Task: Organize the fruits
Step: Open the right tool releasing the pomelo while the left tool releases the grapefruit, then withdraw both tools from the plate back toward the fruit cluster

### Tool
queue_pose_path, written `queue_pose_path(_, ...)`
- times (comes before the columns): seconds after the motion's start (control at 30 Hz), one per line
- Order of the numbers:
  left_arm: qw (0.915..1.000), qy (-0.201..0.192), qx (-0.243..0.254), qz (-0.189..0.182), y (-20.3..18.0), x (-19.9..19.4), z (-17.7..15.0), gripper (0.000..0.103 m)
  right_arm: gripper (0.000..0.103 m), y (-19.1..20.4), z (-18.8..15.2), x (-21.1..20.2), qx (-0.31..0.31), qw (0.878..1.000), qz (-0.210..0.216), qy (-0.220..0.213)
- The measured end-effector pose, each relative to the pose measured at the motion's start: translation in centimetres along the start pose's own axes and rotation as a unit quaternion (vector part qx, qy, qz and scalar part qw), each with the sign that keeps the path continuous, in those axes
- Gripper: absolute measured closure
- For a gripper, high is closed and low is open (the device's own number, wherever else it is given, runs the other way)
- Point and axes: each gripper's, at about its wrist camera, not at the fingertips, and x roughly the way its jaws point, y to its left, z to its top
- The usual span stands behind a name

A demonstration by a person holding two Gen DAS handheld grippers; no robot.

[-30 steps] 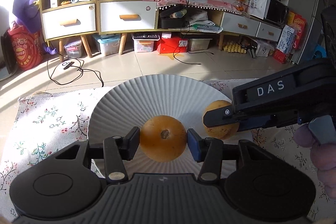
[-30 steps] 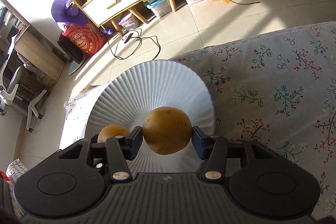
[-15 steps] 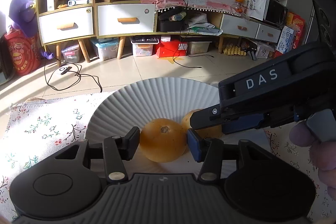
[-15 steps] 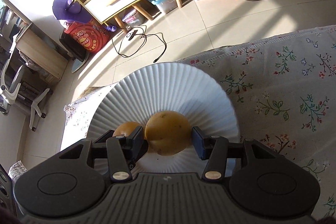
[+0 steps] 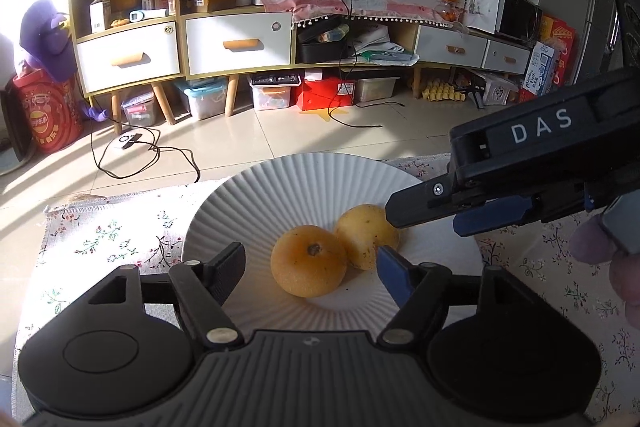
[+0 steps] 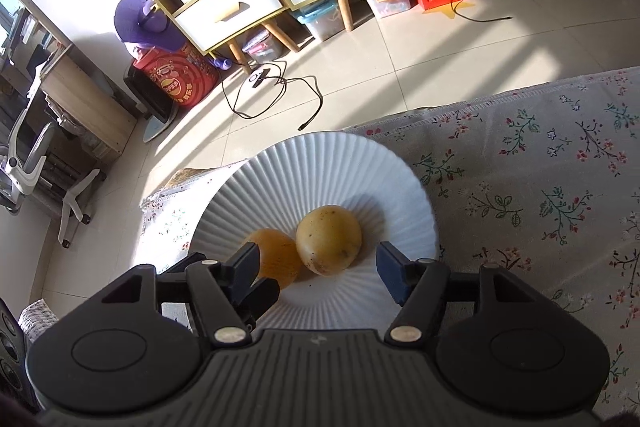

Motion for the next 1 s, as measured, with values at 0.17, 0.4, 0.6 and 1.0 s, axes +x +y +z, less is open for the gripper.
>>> queue_pose_path(0.17,1.0000,0.005,-0.001,0.005,-0.2,-2.0,-0.7,0.027,0.028,-0.3,-1.4,-1.7,-0.005,1.000,-0.001,-0.001)
queue_pose_path(0.4,0.9996,0.016,0.000,0.021,-0.6,-4.8,-1.5,0.013,0.016,-0.3,-3.3,-4.7,-0.035,0.999,-0.032,-0.019)
queue_pose_path(0.6,0.9989,0.038,-0.007,0.027,-1.0,-6.4,-2.9,0.011,0.010,-0.5,-5.9,-6.5,-0.075,0.995,-0.063,-0.036)
queue_pose_path(1.0,0.9973,0.062,-0.019,0.036,-1.8,-9.1,-6.8,0.011,0.005,-0.6,-9.9,-8.3,-0.135,0.987,-0.069,-0.060)
